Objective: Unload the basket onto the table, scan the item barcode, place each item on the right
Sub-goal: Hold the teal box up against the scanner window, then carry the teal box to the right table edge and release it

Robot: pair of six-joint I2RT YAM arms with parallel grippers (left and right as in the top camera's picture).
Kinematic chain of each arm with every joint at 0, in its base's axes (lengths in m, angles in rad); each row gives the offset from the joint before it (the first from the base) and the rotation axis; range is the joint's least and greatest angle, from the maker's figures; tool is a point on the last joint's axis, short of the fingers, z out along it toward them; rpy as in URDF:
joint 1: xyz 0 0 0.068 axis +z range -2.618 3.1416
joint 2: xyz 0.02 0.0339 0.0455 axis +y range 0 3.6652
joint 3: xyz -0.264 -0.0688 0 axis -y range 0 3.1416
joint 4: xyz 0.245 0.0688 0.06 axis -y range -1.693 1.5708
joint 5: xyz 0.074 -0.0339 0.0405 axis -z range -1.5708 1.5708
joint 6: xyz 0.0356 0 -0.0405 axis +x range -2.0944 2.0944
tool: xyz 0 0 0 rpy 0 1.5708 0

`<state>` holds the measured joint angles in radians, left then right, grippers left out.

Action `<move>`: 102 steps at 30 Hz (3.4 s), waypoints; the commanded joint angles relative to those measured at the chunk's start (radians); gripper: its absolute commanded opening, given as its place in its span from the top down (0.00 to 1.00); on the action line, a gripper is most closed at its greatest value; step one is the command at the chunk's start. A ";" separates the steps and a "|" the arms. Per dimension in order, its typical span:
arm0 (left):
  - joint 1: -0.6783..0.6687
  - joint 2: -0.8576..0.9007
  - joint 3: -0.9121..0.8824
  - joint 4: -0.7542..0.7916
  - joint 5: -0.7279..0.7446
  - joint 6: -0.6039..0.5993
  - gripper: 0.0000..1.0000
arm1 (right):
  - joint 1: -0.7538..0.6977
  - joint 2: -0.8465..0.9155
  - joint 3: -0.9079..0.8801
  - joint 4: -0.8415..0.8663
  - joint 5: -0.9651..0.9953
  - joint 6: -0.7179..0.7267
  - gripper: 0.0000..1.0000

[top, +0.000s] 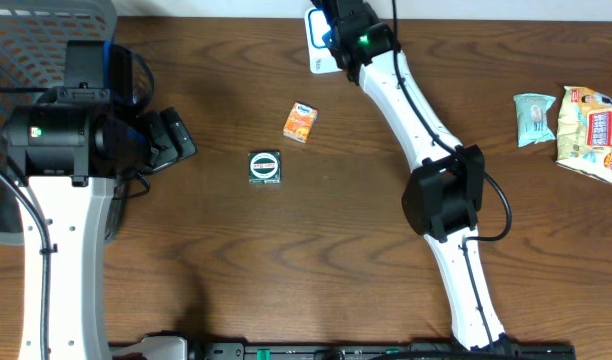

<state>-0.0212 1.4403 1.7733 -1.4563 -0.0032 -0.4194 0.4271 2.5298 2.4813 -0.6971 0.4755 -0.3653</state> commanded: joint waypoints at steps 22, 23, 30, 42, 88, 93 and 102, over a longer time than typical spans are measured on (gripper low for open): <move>0.005 0.003 -0.002 -0.002 -0.008 -0.004 0.02 | 0.019 0.026 -0.108 0.177 0.036 -0.654 0.99; 0.005 0.003 -0.002 -0.002 -0.008 -0.004 0.02 | 0.020 0.026 -0.118 0.195 0.048 -0.654 0.99; 0.005 0.003 -0.002 -0.002 -0.008 -0.004 0.02 | 0.021 0.026 -0.129 0.210 0.053 -0.687 0.99; 0.005 0.003 -0.002 -0.002 -0.008 -0.004 0.03 | 0.026 0.021 -0.129 0.212 0.050 -0.587 0.99; 0.005 0.003 -0.002 -0.002 -0.008 -0.004 0.02 | -0.702 -0.255 -0.315 -0.455 -0.015 0.447 0.14; 0.005 0.003 -0.002 -0.002 -0.008 -0.004 0.02 | -0.632 -0.343 -0.278 -0.446 -0.322 0.447 0.14; 0.005 0.003 -0.002 -0.002 -0.008 -0.004 0.02 | -0.445 -0.381 -0.293 -0.348 -0.982 0.570 0.37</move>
<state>-0.0212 1.4403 1.7733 -1.4559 -0.0032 -0.4194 -0.0990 2.1445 2.1895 -1.0561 -0.2375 0.1223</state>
